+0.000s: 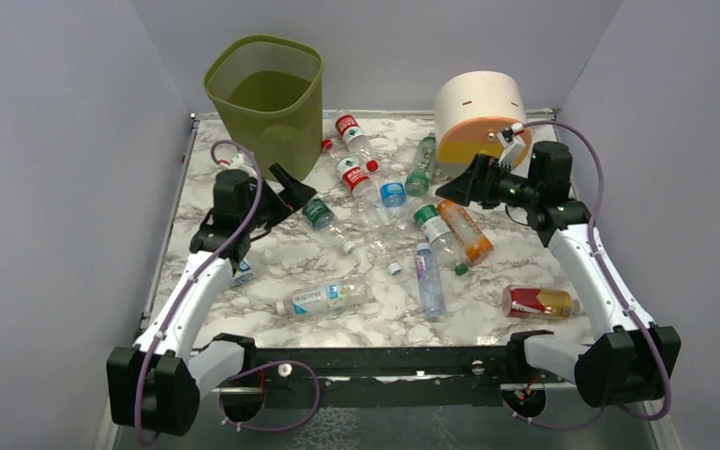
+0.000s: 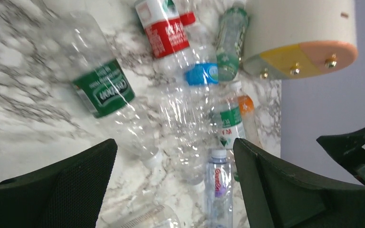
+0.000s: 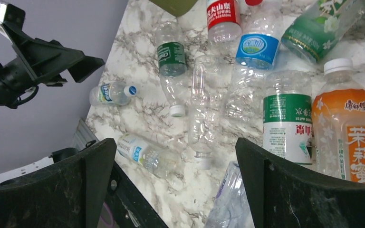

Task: Put the plastic bottles in the bin
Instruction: Pick up the plastic bottle at the center of the board.

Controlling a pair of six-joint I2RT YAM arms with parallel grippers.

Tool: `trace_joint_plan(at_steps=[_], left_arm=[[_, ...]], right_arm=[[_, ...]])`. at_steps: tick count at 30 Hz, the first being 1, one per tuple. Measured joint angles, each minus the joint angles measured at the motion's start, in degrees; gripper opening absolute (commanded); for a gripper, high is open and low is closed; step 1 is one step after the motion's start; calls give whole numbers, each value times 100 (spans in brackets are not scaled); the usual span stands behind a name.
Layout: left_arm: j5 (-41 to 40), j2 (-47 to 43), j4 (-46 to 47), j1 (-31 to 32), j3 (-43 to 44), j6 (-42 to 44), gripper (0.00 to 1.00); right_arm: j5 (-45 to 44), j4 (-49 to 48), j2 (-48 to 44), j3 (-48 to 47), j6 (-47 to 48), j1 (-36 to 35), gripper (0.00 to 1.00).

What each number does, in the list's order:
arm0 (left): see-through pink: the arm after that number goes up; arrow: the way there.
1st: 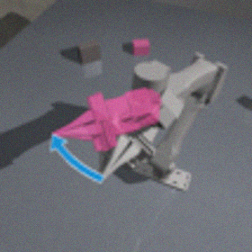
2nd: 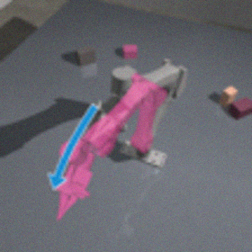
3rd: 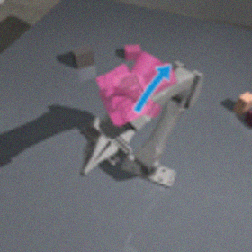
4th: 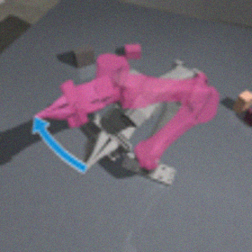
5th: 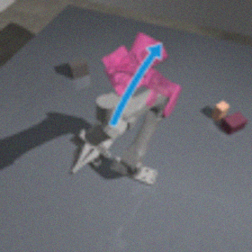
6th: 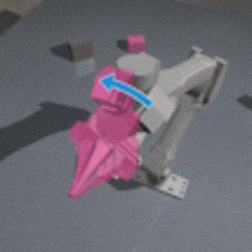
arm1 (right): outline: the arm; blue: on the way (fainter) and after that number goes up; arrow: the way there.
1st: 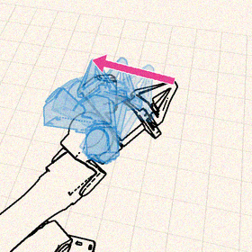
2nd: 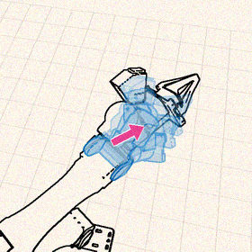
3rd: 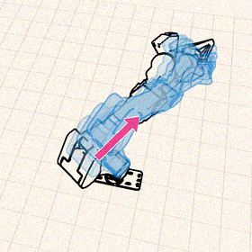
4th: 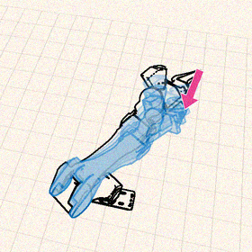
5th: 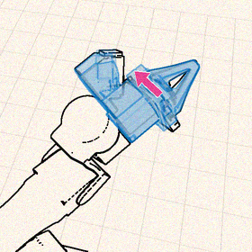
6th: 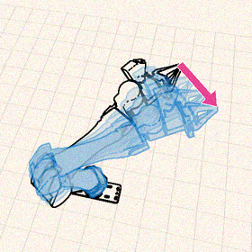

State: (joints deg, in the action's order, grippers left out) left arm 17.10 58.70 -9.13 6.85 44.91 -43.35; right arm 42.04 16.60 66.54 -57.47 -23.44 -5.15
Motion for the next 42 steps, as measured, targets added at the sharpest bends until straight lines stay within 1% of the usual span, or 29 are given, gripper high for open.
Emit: trace_joint_plan(at_steps=[5, 6, 9, 13, 18, 21, 27, 37, 39, 40, 42], left_arm=[[-831, 511, -98, 1189, 9, -503, 99], [-883, 643, -114, 1414, 28, -544, 99], [-1416, 979, -153, 1812, 31, -868, 99], [-2127, 1224, -186, 2138, 4, -1416, 99], [-2822, 1471, -181, 2330, -177, -2013, 99], [-3169, 1840, -184, 2367, -179, -2334, 99], [-3536, 2540, -243, 2380, -81, -2750, 99], [-3945, 3303, -269, 2404, 553, -2844, 99], [-4004, 3390, -313, 2404, 616, -2837, 97], [-4044, 3445, -326, 2404, 645, -2828, 94], [-4083, 3519, -352, 2402, 671, -2817, 84]], right_arm=[[2, -11, 109, 205, -122, 0, 100], [2, -11, 129, 238, -149, 0, 100], [4, -20, 155, 317, -210, 0, 100], [13, -57, 155, 391, -251, 0, 100], [90, -199, 151, 640, -337, 0, 100], [114, -214, 149, 793, -374, 0, 100], [157, -302, 138, 850, -417, 0, 100], [243, -374, 116, 901, -422, 0, 100], [247, -376, 114, 933, -420, 0, 100], [249, -378, 114, 949, -422, 0, 100], [251, -396, 94, 1003, -422, 0, 100]])
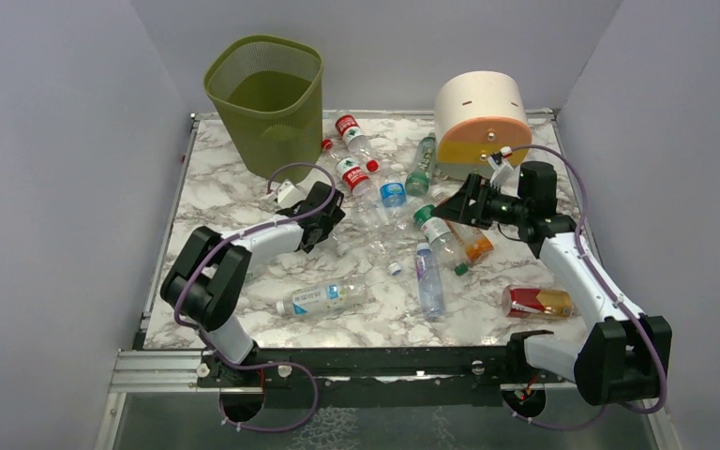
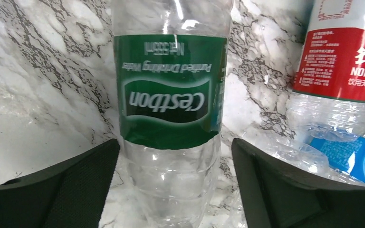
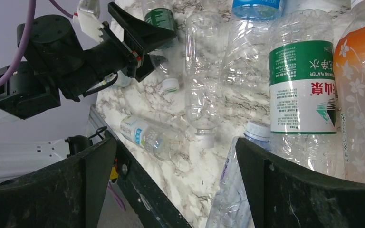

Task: Put the plastic bottles in the bin
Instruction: Pick up the plastic bottle at the center of the board.

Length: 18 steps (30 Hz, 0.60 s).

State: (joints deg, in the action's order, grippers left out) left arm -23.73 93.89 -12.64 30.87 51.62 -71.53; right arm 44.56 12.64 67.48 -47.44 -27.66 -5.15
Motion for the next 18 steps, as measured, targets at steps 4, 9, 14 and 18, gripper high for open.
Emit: trace_joint_plan(at_steps=[4, 9, 14, 18], left_arm=[[-13, 81, -44, 11, 9, 105, 69], [-13, 31, -61, 63, -4, 229, 61], [-13, -385, -166, 190, -164, 356, 61], [-15, -977, -343, 455, -240, 496, 61]], right_arm=[[22, -20, -31, 92, 0, 0, 100], [35, -33, -42, 103, 0, 0, 100], [63, -83, -44, 103, -37, 0, 100], [87, -103, -48, 114, -42, 0, 100]])
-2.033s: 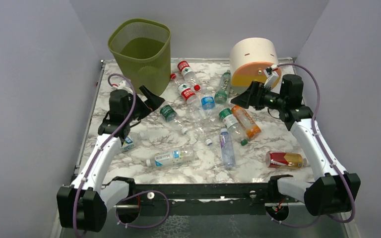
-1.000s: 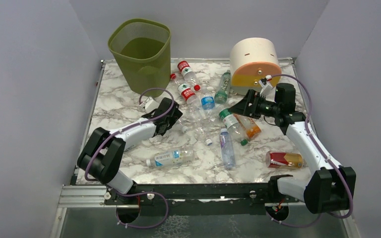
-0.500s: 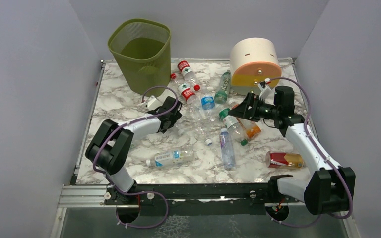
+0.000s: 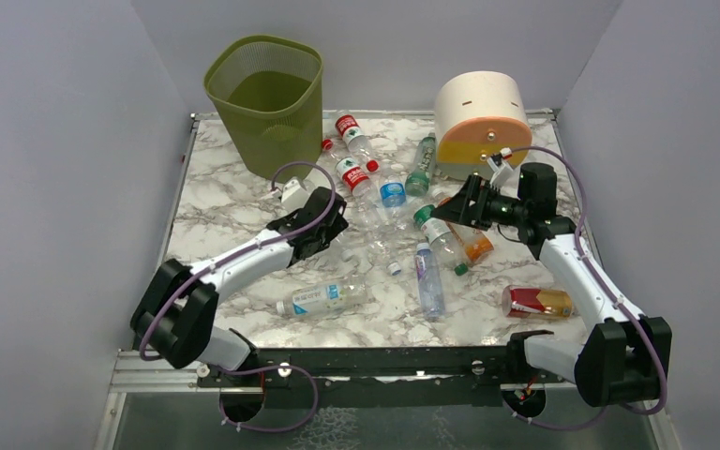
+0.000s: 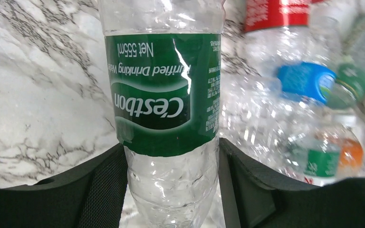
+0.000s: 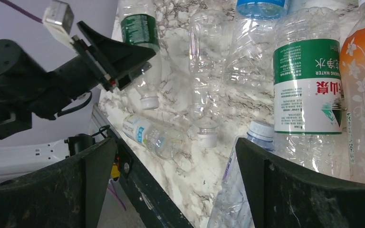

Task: Put the plastic bottles in the bin
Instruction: Pick up the plastic bottle at the center of the board.

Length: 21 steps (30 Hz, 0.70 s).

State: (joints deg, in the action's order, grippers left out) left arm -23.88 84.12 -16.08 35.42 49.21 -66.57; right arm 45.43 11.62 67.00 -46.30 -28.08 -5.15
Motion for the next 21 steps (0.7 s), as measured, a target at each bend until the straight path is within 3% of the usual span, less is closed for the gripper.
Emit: trace_joint_plan(at_steps=[11, 21], left_arm=[[273, -1412, -549, 262, -63, 535, 61], [688, -1615, -1113, 334, 1685, 1266, 62]], right_arm=[[31, 4, -39, 48, 4, 0, 100], [31, 24, -203, 48, 0, 0, 100]])
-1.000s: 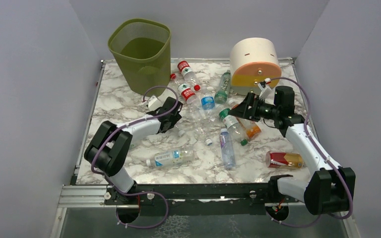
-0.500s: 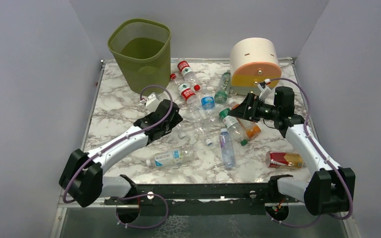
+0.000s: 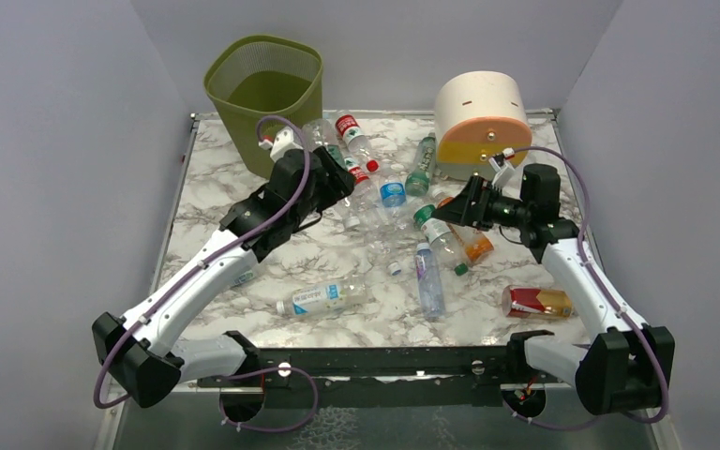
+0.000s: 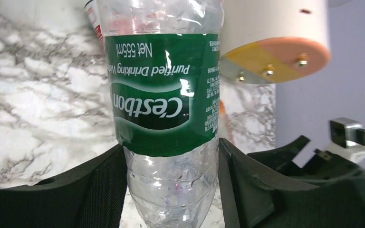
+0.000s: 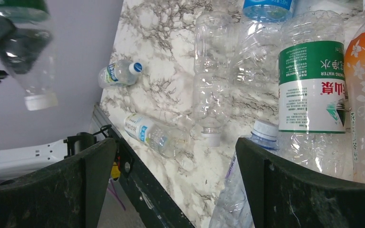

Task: Put the plastic bottles in the bin
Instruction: Pick up the plastic bottle at the center of the board, then place the plastic bottle in the trash bin.

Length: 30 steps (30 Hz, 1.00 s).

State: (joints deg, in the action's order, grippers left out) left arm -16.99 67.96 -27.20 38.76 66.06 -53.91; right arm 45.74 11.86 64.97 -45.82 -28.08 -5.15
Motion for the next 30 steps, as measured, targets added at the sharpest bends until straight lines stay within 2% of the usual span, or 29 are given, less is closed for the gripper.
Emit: trace_joint_plan(at_steps=[4, 11, 17, 23, 30], left_arm=[[52, 46, -103, 0, 750, 295, 63], [-251, 918, -293, -33, 2859, 1152, 64], [-433, 1766, -251, -496, 4365, 1781, 64], [-385, 2310, -125, -1394, 4959, 2037, 64], [-278, 2809, 96, -2374, 5182, 2173, 64]], right_arm=[[0, 2, -61, 0, -26, 0, 100], [0, 26, -247, 70, -63, 0, 100], [2, 63, -435, 133, -101, 0, 100], [15, 79, -625, 188, -173, 0, 100], [22, 138, -813, 321, -197, 0, 100]])
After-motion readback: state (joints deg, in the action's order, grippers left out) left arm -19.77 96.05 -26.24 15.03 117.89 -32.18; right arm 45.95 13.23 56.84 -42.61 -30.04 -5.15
